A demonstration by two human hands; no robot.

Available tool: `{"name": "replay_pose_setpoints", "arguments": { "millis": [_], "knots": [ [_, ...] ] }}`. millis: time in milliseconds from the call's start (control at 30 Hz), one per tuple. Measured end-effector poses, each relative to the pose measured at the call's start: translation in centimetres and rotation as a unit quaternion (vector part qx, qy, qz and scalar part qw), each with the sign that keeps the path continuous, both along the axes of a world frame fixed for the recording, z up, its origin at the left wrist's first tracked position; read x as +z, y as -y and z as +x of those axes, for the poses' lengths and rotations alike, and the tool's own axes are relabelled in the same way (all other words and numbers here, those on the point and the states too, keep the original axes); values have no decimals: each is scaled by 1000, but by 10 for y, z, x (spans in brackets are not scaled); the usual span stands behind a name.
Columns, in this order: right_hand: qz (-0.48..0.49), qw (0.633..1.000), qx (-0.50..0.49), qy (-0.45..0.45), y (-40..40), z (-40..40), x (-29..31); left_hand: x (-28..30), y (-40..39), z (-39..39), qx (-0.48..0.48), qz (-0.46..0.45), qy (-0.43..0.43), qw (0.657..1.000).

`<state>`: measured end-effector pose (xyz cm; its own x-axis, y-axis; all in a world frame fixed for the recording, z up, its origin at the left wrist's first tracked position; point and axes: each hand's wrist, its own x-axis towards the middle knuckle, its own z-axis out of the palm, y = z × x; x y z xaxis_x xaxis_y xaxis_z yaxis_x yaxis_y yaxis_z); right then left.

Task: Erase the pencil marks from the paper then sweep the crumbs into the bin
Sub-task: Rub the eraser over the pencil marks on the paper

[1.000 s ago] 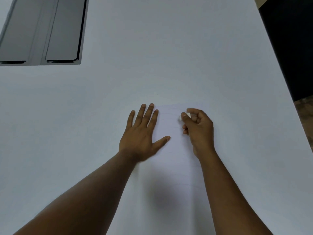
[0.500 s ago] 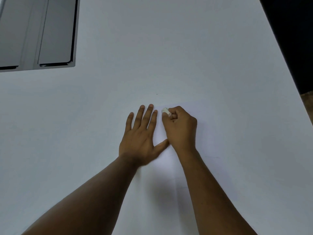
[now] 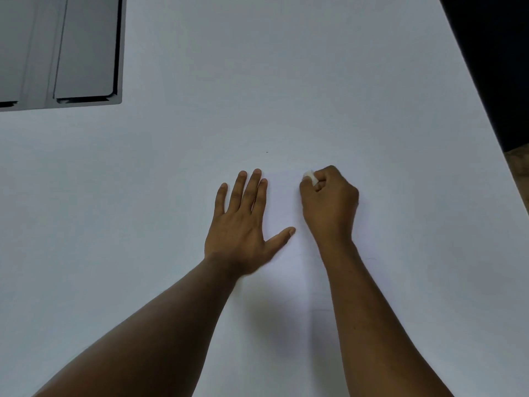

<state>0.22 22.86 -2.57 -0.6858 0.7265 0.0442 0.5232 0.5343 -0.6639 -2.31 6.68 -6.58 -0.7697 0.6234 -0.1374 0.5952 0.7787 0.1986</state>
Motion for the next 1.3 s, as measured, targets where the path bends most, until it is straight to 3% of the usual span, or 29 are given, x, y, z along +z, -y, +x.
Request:
{"name": "replay_pose_setpoints", "arguments": {
  "millis": [200, 467, 700, 833, 1000, 1133, 1300],
  "knots": [
    [-15, 994, 106, 30, 38, -7, 1, 0, 2, -2, -20, 8, 2, 1000],
    [2, 1000, -4, 17, -4, -1, -2, 2, -1, -1, 1, -4, 4, 1000],
    [-12, 995, 89, 31, 39, -3, -1, 2, 2, -1, -23, 9, 1, 1000],
    [23, 998, 49, 44, 22, -4, -2, 2, 0, 0, -9, -6, -1, 1000],
    [-16, 999, -37, 14, -7, 11, -6, 3, -1, 0, 2, -9, 0, 1000],
    [-23, 1000, -7, -6, -1, 11, -3, 2, -1, 0, 1, -5, -4, 1000],
    [12, 999, 34, 35, 17, -3, -3, 1, -1, 0, -3, -4, -6, 1000]
  ]
}}
